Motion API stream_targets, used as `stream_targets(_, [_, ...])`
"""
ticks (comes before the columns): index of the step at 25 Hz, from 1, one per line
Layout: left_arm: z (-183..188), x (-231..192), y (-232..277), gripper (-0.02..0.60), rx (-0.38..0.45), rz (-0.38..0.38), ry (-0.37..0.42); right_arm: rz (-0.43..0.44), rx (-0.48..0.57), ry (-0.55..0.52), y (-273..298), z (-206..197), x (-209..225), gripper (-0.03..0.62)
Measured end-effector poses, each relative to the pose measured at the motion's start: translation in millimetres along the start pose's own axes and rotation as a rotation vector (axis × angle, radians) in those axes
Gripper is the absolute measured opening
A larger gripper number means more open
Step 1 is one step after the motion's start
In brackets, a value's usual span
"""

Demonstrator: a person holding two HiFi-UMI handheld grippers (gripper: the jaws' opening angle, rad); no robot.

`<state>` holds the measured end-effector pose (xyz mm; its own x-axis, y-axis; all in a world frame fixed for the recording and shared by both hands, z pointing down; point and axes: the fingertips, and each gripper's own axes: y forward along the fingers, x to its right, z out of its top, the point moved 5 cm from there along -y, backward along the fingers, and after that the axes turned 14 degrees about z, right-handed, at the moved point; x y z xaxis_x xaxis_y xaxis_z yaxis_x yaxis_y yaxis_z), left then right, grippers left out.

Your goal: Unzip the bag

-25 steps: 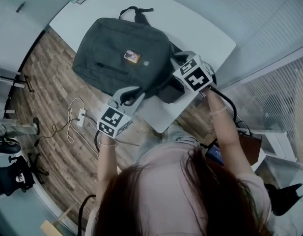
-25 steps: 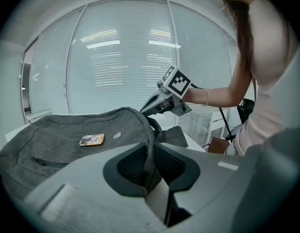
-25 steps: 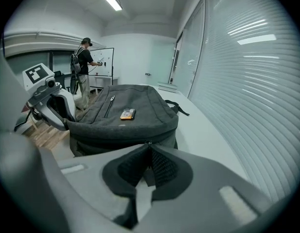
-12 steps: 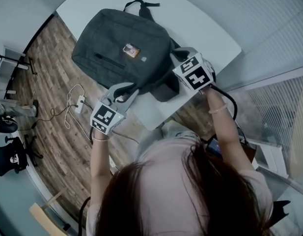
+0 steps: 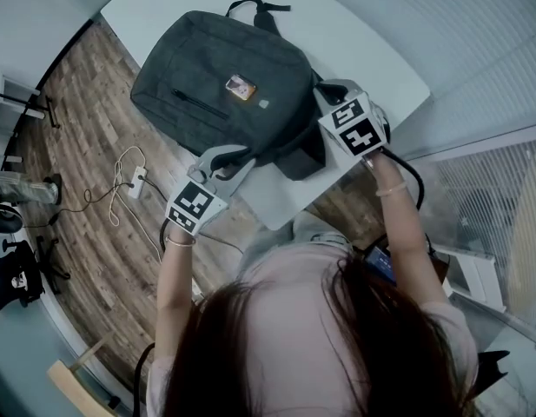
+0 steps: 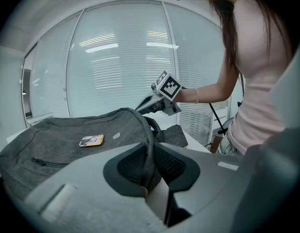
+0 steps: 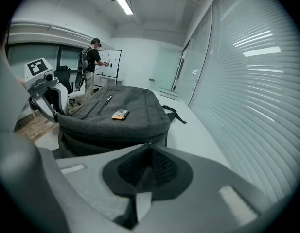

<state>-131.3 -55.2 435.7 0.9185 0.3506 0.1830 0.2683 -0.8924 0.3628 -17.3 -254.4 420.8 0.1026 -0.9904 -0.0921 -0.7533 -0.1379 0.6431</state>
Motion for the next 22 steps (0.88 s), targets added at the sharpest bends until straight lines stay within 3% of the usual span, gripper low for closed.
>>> stream_targets(9, [0.2,-2.1,0.9,0.066,0.008,-0.052,-0.011,-0.035,-0.015,-0.006,7.4,3.1,11.0,0.012])
stream_targets(22, [2.8,-0.2,2.8,0.066,-0.027,-0.053,-0.02,0.094,-0.005,-0.065,17.9,3.6,42.6,0.011])
